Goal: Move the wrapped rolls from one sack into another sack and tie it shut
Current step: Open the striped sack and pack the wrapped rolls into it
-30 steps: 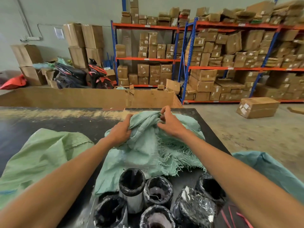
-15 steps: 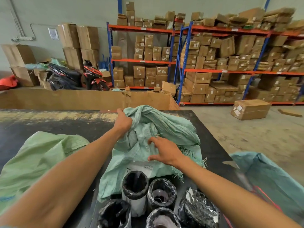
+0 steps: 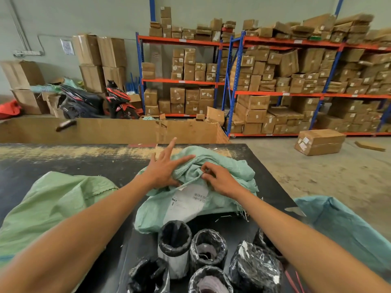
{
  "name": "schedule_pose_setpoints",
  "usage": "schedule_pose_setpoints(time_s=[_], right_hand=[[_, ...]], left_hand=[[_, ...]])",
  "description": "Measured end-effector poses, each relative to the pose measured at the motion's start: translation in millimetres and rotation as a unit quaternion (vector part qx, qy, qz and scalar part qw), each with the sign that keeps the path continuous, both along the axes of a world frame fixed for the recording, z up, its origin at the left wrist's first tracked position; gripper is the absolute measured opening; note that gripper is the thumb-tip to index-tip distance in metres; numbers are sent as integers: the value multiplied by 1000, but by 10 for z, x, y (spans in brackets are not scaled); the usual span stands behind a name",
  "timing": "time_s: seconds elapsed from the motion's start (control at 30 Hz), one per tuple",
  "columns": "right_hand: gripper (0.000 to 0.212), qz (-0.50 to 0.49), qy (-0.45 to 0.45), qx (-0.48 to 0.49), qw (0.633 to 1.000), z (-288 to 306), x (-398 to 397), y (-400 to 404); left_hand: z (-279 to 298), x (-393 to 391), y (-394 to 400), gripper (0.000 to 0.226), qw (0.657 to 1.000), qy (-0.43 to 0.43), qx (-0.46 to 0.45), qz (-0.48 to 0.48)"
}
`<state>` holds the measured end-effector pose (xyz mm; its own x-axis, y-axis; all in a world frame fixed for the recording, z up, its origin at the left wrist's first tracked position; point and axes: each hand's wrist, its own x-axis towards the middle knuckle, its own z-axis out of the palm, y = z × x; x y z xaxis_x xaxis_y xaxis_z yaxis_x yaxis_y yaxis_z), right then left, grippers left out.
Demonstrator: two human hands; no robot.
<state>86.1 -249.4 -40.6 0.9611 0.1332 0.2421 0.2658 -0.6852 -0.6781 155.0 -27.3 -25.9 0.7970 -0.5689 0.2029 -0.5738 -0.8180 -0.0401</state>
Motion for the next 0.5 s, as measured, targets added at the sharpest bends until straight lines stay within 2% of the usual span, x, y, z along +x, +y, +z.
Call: schedule_pose_setpoints(time_s=[0.07, 0.13, 0.17, 0.23, 0.27, 0.33, 0.4, 0.43, 0.5], right_hand=[[10, 22, 15, 12, 1000, 14, -17, -27], [10, 31, 28, 59, 997, 29, -35, -64], [10, 23, 32, 79, 996, 39, -43, -82], [8, -8, 30, 98, 995, 68, -52, -119], [8, -19, 25, 105, 994, 79, -46, -134], [7, -28, 24, 113, 993, 116, -35, -146], [7, -29, 29, 127, 991, 145, -26, -147], [7, -30, 29, 136, 990, 160, -32, -141], [7, -30, 26, 160, 986, 178, -42, -119]], left_hand=[[-33, -20, -8, 109, 993, -109, 34, -14], [-50, -28, 5, 107, 981, -191, 15, -35], [-56, -23, 11, 96, 974, -220, -6, -52], [-49, -10, 42, 55, 963, -250, -42, -87], [-48, -1, 59, 38, 968, -222, -65, -94], [-46, -5, 64, 21, 984, -56, -141, -91], [-40, 2, 60, 28, 978, 90, -171, -72], [-44, 12, 67, 31, 978, 113, -162, -70], [-49, 16, 94, 15, 982, 118, -126, -75]])
